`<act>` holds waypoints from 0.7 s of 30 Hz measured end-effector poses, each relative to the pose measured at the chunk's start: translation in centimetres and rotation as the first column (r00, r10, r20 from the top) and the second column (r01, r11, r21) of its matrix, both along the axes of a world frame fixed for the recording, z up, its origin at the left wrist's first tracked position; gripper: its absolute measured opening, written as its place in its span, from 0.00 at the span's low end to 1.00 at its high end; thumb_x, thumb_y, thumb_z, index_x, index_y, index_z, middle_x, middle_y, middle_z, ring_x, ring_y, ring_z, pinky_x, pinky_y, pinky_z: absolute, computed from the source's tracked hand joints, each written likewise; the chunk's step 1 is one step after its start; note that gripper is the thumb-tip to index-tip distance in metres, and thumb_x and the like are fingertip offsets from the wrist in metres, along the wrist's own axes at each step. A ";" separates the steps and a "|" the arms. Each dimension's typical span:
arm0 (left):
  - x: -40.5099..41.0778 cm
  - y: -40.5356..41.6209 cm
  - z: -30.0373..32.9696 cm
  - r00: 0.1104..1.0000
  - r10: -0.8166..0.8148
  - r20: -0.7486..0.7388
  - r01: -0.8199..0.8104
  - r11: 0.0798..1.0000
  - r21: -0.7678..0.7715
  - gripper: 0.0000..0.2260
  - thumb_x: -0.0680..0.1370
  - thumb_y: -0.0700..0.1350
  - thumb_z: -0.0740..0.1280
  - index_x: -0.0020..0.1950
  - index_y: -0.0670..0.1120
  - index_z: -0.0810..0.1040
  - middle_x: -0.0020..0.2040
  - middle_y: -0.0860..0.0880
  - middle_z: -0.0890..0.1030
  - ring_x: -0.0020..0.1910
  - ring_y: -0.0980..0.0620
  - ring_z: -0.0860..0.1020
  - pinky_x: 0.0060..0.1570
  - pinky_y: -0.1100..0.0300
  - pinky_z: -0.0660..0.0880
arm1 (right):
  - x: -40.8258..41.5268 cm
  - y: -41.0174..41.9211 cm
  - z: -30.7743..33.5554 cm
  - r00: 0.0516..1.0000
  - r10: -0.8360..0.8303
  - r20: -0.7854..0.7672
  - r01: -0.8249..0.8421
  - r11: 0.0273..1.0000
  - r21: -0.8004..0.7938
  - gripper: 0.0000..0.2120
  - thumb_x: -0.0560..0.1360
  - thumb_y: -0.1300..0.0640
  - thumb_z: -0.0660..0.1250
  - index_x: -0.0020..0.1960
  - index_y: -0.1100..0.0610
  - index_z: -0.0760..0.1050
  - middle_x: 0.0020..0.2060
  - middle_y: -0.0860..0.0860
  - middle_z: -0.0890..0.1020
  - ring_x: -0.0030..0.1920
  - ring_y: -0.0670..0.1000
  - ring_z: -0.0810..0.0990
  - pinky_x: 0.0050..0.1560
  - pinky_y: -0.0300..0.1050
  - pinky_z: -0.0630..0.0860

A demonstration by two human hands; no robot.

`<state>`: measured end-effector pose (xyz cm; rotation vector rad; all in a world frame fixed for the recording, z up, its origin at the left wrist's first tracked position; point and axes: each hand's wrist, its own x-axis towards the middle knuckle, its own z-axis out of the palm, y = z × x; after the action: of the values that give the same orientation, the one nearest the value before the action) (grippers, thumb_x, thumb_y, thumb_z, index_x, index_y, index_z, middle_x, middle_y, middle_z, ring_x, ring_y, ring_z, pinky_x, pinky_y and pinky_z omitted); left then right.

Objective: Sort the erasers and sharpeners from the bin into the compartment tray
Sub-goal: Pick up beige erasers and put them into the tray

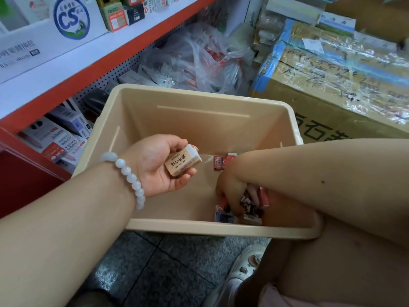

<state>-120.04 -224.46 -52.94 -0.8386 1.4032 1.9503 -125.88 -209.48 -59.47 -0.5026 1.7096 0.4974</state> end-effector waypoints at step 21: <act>0.1 0.3 -0.1 0.999 -0.039 0.007 0.039 0.999 -0.011 0.11 0.79 0.46 0.58 0.46 0.45 0.78 0.39 0.46 0.78 0.32 0.49 0.76 0.25 0.64 0.74 | 0.4 -0.6 -1.0 0.899 -0.386 0.206 0.404 0.913 -0.052 0.23 0.76 0.58 0.68 0.68 0.48 0.66 0.66 0.58 0.66 0.64 0.63 0.68 0.44 0.64 0.80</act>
<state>-119.98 -224.17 -53.01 -0.8158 1.4173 1.9105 -125.50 -210.13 -60.45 -0.2465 1.5979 0.0708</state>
